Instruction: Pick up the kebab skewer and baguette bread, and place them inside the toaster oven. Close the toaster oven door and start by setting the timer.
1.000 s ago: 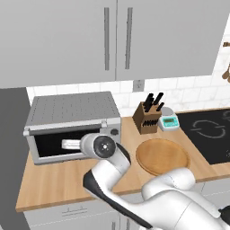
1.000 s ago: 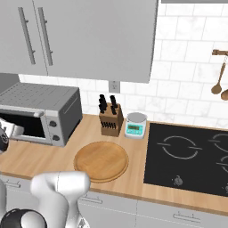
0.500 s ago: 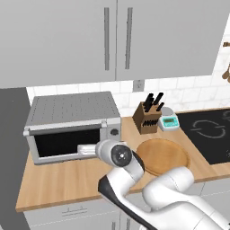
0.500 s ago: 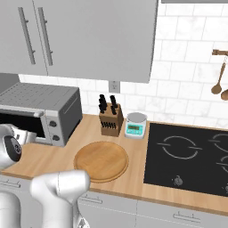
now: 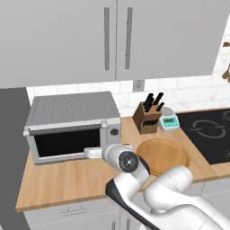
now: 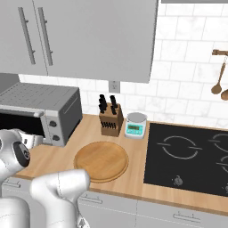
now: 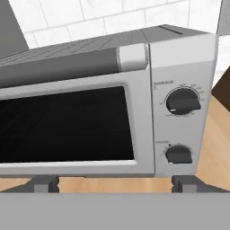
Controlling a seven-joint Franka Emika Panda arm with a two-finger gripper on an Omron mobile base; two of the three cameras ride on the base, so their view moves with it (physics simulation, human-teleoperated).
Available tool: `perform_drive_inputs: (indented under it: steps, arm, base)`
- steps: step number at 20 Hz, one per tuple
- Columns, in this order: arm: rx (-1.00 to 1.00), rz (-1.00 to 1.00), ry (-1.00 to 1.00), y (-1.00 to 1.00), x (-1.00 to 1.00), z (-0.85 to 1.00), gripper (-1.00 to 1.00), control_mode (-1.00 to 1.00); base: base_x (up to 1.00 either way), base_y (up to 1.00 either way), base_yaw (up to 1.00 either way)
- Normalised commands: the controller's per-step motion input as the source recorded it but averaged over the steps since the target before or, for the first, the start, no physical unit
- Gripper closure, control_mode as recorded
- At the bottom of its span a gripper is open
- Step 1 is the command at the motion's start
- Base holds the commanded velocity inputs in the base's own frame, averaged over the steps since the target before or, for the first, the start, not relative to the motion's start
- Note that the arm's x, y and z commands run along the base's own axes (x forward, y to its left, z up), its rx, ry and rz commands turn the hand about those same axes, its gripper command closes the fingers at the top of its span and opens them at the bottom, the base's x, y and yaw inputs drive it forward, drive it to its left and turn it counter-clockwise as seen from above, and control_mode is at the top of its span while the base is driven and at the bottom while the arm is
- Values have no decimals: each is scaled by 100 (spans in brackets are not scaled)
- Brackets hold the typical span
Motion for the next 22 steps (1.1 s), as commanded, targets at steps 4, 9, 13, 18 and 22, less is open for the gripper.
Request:
perform_drive_inputs:
  steps: [4, 9, 13, 18, 22]
  arm:
    - [-3, 0, -2, -13, 8, -14, -100, -100]
    - [-1, 0, -3, -22, 12, -16, -100, -100]
    - [0, 0, -18, -13, 28, -14, -100, -100]
    - [0, 0, -11, -8, 36, -19, -100, -100]
    - [0, 0, -5, 0, 31, -30, -100, -100]
  base:
    - [0, 0, 0]
    - [0, 0, 0]
    - [0, 0, 0]
    - [0, 0, 0]
    - [0, 0, 0]
